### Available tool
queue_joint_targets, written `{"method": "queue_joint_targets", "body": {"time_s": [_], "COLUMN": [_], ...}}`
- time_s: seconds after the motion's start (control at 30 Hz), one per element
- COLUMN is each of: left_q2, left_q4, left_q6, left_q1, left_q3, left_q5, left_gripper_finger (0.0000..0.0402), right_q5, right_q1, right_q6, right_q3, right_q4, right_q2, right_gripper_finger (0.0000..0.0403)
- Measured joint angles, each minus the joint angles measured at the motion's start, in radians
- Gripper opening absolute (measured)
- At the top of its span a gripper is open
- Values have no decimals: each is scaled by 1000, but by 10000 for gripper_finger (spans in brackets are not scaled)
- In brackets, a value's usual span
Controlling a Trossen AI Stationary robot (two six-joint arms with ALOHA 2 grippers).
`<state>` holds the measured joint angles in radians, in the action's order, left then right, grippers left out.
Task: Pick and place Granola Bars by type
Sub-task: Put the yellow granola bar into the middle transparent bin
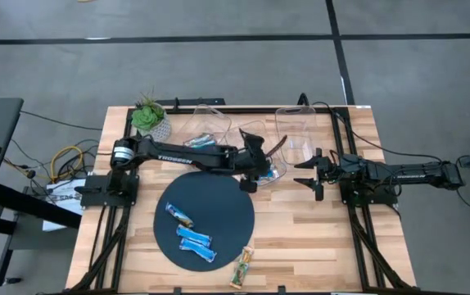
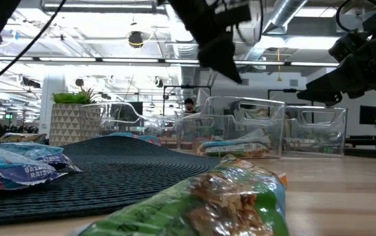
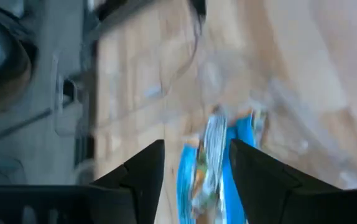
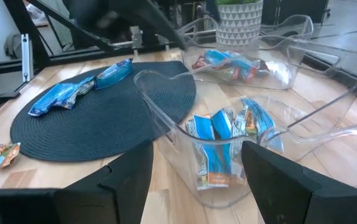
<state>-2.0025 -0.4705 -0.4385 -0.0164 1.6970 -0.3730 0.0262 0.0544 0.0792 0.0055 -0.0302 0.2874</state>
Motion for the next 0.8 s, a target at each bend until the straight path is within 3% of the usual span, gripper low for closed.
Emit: {"method": "queue_joint_targets", "body": {"time_s": [0.13,0.23,0.5,0.8], "left_q2": [24,30,35,11], "left_q4": [-21,-27,-61,-150], "left_q6": [76,217,596,1010], "left_q1": [-75,-130,-294,-478], "left_q3": [1,1,1,2], "left_q5": [-25,-17,132,48], "left_gripper_finger": [172,172,171,171], "right_q5": [0,0,0,0], "right_q1": [0,0,0,0], "right_q6": [0,0,0,0], "right_q3": [0,0,0,0], "right_q4": [-4,-2,0,0], "right_q2": [1,0,-1,-1], "right_gripper_finger": [240,240,240,240]}}
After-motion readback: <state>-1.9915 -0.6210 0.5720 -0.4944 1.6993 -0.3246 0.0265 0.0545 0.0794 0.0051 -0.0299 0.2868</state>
